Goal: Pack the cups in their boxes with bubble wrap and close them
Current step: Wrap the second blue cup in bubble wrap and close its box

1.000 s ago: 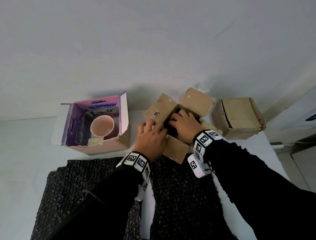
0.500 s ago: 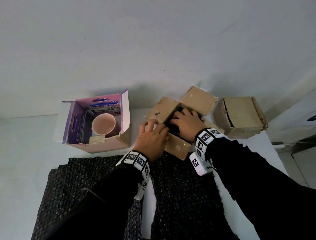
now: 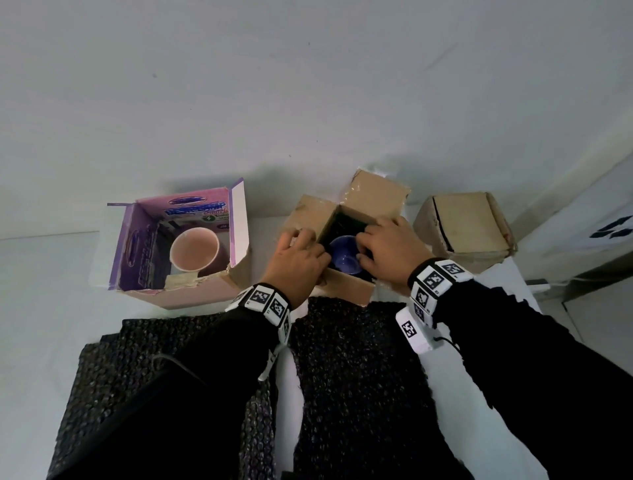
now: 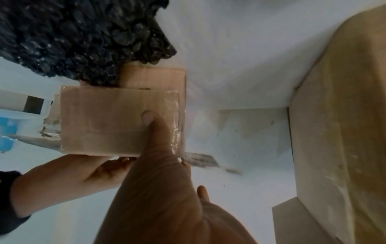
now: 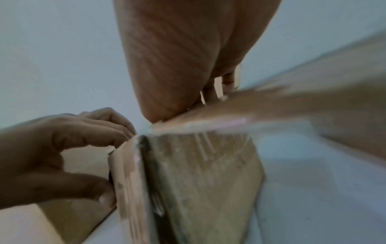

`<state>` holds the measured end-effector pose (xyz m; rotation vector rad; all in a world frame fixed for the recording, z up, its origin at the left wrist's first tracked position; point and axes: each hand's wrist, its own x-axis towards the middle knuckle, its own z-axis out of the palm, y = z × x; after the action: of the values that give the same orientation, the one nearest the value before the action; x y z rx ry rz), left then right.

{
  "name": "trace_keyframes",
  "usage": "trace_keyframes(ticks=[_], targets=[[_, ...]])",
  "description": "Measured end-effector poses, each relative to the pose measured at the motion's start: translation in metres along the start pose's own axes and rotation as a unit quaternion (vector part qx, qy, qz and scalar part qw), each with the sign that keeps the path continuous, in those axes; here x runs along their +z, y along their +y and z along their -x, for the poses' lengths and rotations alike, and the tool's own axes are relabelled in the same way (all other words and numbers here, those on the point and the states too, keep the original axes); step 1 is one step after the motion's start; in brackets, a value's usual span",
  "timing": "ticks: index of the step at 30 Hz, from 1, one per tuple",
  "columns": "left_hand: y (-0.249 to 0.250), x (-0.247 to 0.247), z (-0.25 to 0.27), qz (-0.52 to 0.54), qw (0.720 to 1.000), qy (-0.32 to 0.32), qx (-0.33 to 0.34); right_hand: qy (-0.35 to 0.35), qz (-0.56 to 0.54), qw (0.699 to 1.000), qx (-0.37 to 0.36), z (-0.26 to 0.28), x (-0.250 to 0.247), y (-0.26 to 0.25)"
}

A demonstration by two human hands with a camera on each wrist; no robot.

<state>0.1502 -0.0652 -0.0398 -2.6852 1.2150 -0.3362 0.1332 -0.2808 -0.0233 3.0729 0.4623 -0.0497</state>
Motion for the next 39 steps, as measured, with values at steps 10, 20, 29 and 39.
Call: trace_keyframes(ticks=[10, 20, 29, 39], targets=[[0.004, -0.001, 0.001, -0.036, 0.999, -0.008, -0.033, 0.043, 0.037, 0.998, -0.005, 0.032, 0.011, 0.003], [0.012, 0.008, 0.015, -0.048, 0.998, -0.004, -0.051, -0.009, 0.018, 1.000, 0.012, 0.032, 0.006, -0.007], [0.002, 0.008, 0.008, -0.016, 0.999, 0.026, -0.041, -0.053, -0.121, 0.990, 0.045, 0.011, -0.006, -0.029], [0.000, -0.006, -0.004, -0.029, 0.999, -0.018, -0.013, -0.012, -0.084, 0.996, 0.017, 0.018, 0.004, -0.039]])
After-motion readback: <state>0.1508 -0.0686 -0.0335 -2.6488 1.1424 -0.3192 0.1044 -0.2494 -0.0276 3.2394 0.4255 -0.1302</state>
